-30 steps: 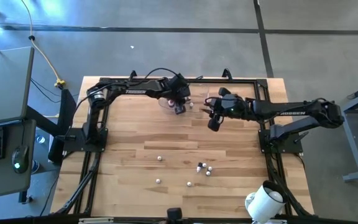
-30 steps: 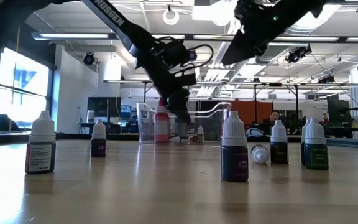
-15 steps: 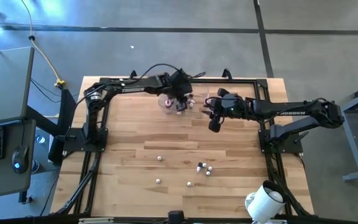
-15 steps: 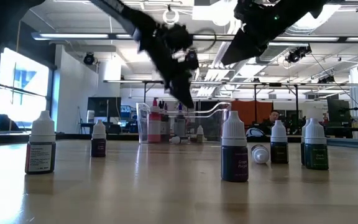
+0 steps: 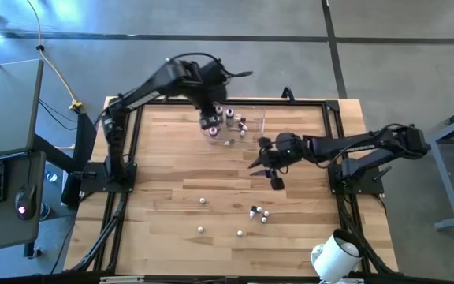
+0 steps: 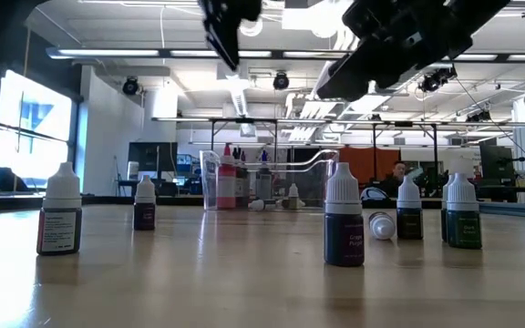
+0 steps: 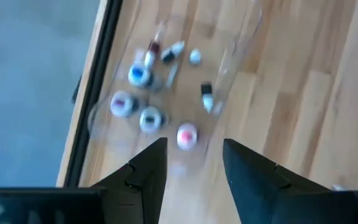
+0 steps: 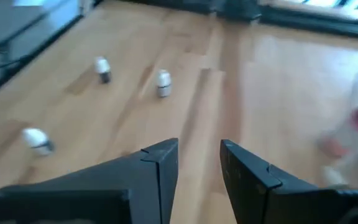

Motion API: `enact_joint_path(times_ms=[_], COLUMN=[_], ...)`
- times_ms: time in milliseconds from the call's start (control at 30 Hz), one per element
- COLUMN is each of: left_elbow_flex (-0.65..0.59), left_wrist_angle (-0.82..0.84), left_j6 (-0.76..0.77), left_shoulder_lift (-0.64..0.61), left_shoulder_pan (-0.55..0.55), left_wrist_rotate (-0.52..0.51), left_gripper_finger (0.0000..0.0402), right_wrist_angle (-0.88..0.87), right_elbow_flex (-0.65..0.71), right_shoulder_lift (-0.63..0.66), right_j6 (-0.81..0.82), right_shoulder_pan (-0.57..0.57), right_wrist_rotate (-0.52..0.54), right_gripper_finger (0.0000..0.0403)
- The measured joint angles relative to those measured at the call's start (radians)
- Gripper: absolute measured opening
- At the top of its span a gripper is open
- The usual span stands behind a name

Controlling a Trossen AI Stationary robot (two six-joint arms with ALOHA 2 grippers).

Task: Pick & Place food coloring
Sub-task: Put the purple food coloring into the transparent bin

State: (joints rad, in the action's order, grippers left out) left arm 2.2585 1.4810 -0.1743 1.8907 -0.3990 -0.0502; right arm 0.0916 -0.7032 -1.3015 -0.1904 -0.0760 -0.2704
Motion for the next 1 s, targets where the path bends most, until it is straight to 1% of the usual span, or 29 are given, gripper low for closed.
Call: enact_joint_path(times_ms=[100, 167, 233, 300, 400, 500, 633, 700, 767, 867, 933, 1000], left_elbow_flex=[-0.020, -0.078, -0.172, -0.305, -0.566, -0.875, -1.267, -1.417, -1.533, -1.645, -1.684, -1.701], left_wrist_angle=[0.049, 0.026, -0.053, -0.152, -0.353, -0.598, -1.033, -1.258, -1.438, -1.639, -1.707, -1.710], left_j6=[0.041, 0.058, 0.073, 0.082, 0.085, 0.117, 0.131, 0.147, 0.177, 0.237, 0.275, 0.296], left_shoulder_lift=[-0.086, -0.156, -0.227, -0.306, -0.435, -0.559, -0.684, -0.708, -0.715, -0.710, -0.689, -0.684], left_shoulder_pan=[0.000, 0.003, 0.020, 0.040, 0.083, 0.134, 0.216, 0.255, 0.287, 0.319, 0.335, 0.342], left_wrist_rotate=[-0.012, -0.013, -0.010, -0.009, -0.004, 0.036, 0.126, 0.179, 0.199, 0.185, 0.173, 0.171], left_gripper_finger=[0.0152, 0.0152, 0.0152, 0.0152, 0.0152, 0.0152, 0.0152, 0.0152, 0.0152, 0.0152, 0.0152, 0.0152], right_wrist_angle=[-0.004, -0.005, -0.021, -0.040, -0.053, -0.052, -0.060, -0.054, -0.043, 0.015, 0.098, 0.187], right_elbow_flex=[-0.015, -0.015, -0.015, -0.015, -0.015, -0.016, -0.006, 0.012, 0.041, 0.105, 0.149, 0.190], right_shoulder_lift=[-0.038, -0.057, -0.075, -0.093, -0.109, -0.111, -0.111, -0.111, -0.111, -0.112, -0.113, -0.113], right_j6=[0.008, 0.007, 0.007, 0.007, 0.008, 0.010, 0.062, 0.072, 0.084, 0.085, 0.092, 0.131], right_shoulder_pan=[0.038, 0.071, 0.105, 0.134, 0.170, 0.199, 0.229, 0.243, 0.255, 0.267, 0.268, 0.267], right_wrist_rotate=[-0.072, -0.089, -0.081, -0.079, -0.077, -0.075, -0.056, -0.032, 0.014, 0.056, 0.053, 0.040], right_gripper_finger=[0.0112, 0.0112, 0.0112, 0.0112, 0.0112, 0.0112, 0.0112, 0.0112, 0.0112, 0.0112, 0.0112, 0.0112])
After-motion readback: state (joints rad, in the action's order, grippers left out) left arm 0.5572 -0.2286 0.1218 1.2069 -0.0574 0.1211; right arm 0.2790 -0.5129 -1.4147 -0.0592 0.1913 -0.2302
